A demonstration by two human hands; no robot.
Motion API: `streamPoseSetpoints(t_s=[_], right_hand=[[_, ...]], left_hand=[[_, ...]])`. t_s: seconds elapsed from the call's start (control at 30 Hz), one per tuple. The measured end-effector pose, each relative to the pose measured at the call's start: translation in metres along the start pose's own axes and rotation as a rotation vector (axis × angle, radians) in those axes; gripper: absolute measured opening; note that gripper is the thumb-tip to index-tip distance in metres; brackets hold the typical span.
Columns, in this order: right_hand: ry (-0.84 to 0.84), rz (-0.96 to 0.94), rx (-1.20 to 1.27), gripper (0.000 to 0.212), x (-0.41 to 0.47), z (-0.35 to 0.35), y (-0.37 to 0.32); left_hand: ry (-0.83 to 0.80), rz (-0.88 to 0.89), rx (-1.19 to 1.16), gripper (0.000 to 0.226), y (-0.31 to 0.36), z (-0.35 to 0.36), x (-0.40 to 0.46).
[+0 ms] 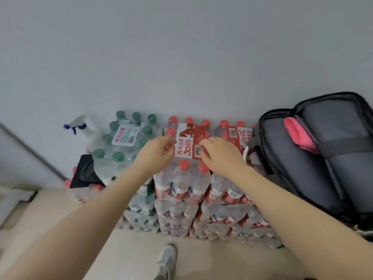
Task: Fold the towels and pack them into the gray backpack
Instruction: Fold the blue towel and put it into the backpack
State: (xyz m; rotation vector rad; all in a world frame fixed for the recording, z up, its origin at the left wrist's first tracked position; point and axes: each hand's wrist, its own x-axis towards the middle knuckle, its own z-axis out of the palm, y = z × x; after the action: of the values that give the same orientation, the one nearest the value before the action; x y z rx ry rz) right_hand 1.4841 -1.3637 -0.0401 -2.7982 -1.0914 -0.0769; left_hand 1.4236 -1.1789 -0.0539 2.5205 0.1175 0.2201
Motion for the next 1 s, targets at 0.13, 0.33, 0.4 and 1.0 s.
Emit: streamPoseSetpoints(t_s=[0.13, 0.33, 0.4, 1.0], right_hand=[[-0.142, -0.21, 0.126, 0.034, 0.002, 0.028, -0.078], [-0.288, -0.657, 0.149, 0.033, -0.013, 0.058, -0.239], [-0.331, -0.793, 0.146, 0.035, -0.028, 0.069, -0.296], [-0.461, -1.525, 0.057, 0.033, -0.293, 0.118, -0.838]], left_hand=[[-0.013, -0.331, 0.043, 0.029, -0.044, -0.027, -0.106], [0.156, -0.797, 0.032, 0.026, -0.091, -0.077, -0.284], [0.236, -0.913, 0.032, 0.026, -0.098, -0.09, -0.344], [0.889, -1.515, -0.05, 0.026, -0.167, -0.227, -0.877]])
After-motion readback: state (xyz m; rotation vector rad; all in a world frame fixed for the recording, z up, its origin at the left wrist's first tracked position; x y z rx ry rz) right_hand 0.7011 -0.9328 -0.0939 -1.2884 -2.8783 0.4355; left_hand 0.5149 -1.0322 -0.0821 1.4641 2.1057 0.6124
